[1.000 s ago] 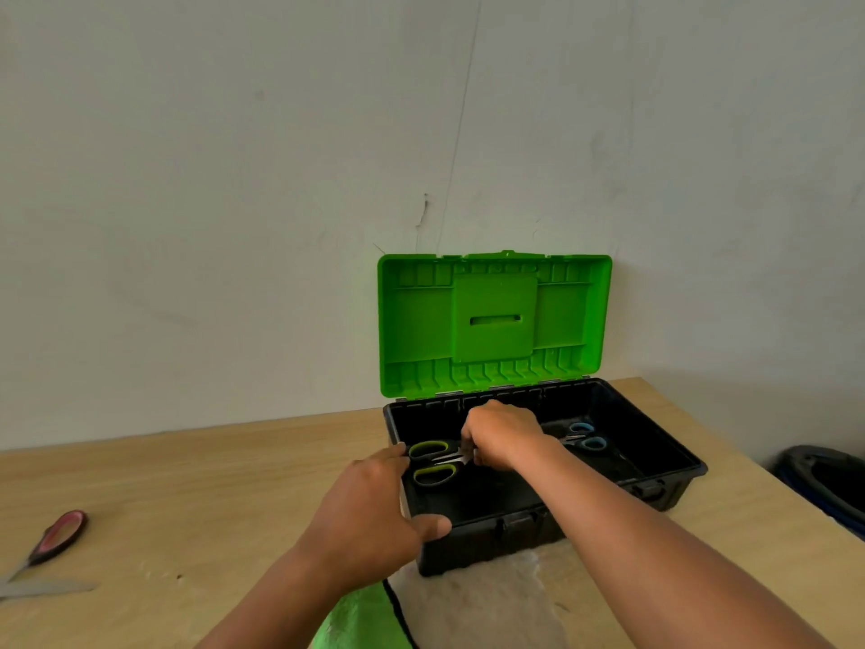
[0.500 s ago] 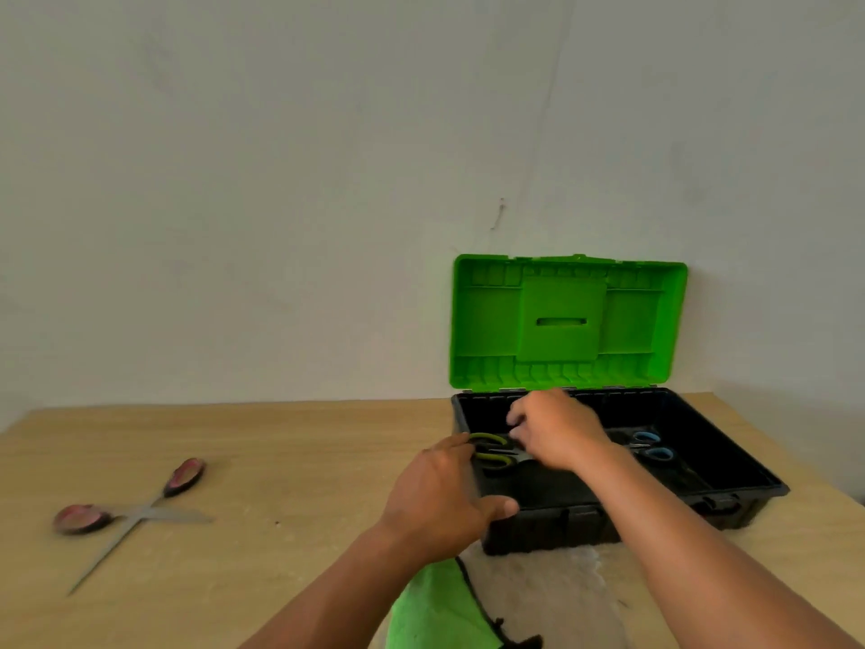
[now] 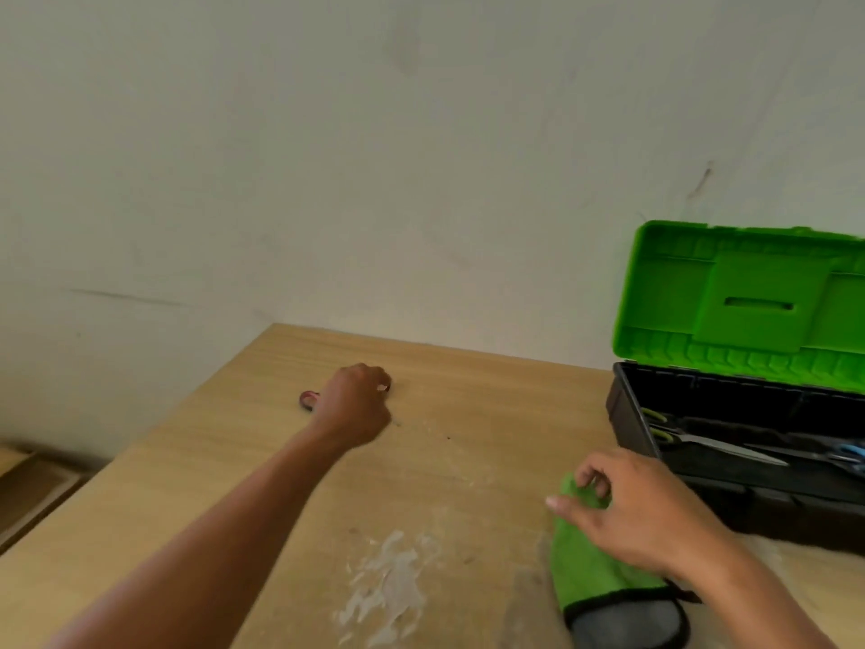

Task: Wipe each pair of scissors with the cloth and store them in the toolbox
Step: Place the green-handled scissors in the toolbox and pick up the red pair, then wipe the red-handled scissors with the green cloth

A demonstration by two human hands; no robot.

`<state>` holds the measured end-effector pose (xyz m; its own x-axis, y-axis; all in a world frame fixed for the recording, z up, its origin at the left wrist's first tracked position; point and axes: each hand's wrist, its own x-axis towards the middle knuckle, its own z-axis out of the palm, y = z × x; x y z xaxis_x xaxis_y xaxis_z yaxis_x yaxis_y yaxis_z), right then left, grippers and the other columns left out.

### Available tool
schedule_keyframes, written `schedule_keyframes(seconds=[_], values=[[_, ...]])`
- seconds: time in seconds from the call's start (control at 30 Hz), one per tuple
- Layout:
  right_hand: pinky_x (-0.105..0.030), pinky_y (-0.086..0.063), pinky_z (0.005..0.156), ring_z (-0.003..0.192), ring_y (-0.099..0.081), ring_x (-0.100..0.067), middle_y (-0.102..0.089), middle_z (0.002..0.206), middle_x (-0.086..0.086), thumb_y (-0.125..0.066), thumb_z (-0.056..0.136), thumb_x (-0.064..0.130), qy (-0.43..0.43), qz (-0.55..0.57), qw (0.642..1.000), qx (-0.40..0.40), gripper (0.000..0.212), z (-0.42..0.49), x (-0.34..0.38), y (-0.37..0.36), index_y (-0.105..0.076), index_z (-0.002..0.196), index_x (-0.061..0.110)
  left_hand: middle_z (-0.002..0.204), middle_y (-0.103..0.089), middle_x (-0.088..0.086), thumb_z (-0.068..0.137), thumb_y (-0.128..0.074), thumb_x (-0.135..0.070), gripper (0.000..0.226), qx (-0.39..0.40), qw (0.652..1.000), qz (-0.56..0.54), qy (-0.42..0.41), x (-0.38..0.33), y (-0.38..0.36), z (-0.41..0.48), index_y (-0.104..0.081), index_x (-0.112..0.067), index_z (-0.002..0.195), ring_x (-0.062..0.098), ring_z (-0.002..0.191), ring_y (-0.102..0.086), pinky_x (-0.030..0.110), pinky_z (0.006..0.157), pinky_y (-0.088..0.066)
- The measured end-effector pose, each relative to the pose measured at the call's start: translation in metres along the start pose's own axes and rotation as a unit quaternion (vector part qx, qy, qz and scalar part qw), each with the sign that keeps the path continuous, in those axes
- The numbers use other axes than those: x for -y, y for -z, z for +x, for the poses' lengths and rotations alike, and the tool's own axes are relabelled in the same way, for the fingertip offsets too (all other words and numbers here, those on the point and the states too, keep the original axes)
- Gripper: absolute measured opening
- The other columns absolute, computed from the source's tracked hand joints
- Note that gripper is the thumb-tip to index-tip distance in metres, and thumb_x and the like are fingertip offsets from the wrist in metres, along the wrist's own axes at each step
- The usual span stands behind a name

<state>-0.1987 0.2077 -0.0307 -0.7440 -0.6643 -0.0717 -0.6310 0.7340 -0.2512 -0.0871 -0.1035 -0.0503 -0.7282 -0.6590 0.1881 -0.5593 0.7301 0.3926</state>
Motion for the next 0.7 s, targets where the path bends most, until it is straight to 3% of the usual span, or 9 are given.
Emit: schedule_keyframes(seconds=[0.1, 0.2, 0.37, 0.47, 0.6, 0.7], values=[[-0.032, -0.052, 0.089, 0.103, -0.059, -0.011, -0.049, 0.106, 0.015, -0.063, 0.070, 0.079, -0.009, 0.002, 1.000, -0.001, 0.053, -0.008, 0.010, -0.019, -0.051, 0.104, 0.039, 0.124, -0.067, 0.007, 0.086, -0.061, -0.013, 0.036, 0.010, 0.999, 0.037, 0.039, 0.042, 0.008, 0.004, -0.068, -0.019, 0.121, 0.026, 0.116, -0.060, 0.033, 0.094, -0.050], [-0.031, -0.049, 0.092, 0.110, -0.058, -0.019, -0.047, 0.111, 0.008, -0.074, 0.079, 0.057, -0.041, 0.010, 0.999, -0.025, 0.052, -0.013, 0.017, -0.028, -0.054, 0.121, 0.035, 0.132, -0.062, 0.007, 0.090, -0.059, -0.014, 0.040, 0.035, 0.996, 0.063, 0.044, 0.065, 0.010, 0.007, -0.062, -0.017, 0.129, 0.026, 0.121, -0.058, 0.035, 0.098, -0.050], [-0.016, -0.043, 0.089, 0.111, -0.064, -0.015, -0.069, 0.118, 0.003, -0.077, 0.083, 0.031, -0.051, 0.090, 0.988, -0.110, 0.043, -0.018, 0.022, -0.033, -0.065, 0.123, 0.022, 0.127, -0.063, 0.008, 0.094, -0.055, -0.017, 0.034, 0.059, 0.993, 0.104, 0.002, 0.080, 0.006, 0.010, -0.064, -0.018, 0.127, 0.027, 0.116, -0.058, 0.038, 0.093, -0.052], [-0.009, -0.037, 0.088, 0.105, -0.063, -0.009, -0.069, 0.115, 0.008, -0.078, 0.085, 0.027, 0.001, 0.128, 0.980, -0.153, 0.037, -0.019, 0.031, -0.040, -0.070, 0.120, 0.020, 0.121, -0.061, 0.007, 0.092, -0.059, -0.017, 0.034, 0.050, 0.994, 0.101, -0.002, 0.081, 0.003, 0.008, -0.066, -0.019, 0.126, 0.026, 0.110, -0.059, 0.034, 0.086, -0.051], [-0.015, -0.040, 0.095, 0.112, -0.060, -0.011, -0.063, 0.121, 0.009, -0.070, 0.093, 0.027, 0.031, 0.136, 0.977, -0.164, 0.034, -0.018, 0.037, -0.058, -0.065, 0.126, 0.021, 0.109, -0.061, 0.008, 0.090, -0.057, -0.022, 0.027, 0.053, 0.994, 0.094, -0.002, 0.076, 0.008, -0.003, -0.073, -0.017, 0.111, 0.021, 0.088, -0.054, 0.030, 0.077, -0.049], [-0.019, -0.041, 0.098, 0.118, -0.057, -0.013, -0.058, 0.129, 0.006, -0.062, 0.098, 0.032, 0.031, 0.125, 0.977, -0.171, 0.038, -0.017, 0.037, -0.064, -0.059, 0.133, 0.020, 0.101, -0.066, 0.006, 0.084, -0.061, -0.023, 0.021, 0.071, 0.995, 0.066, 0.007, 0.068, 0.017, -0.019, -0.073, -0.014, 0.099, 0.020, 0.086, -0.057, 0.029, 0.074, -0.050]])
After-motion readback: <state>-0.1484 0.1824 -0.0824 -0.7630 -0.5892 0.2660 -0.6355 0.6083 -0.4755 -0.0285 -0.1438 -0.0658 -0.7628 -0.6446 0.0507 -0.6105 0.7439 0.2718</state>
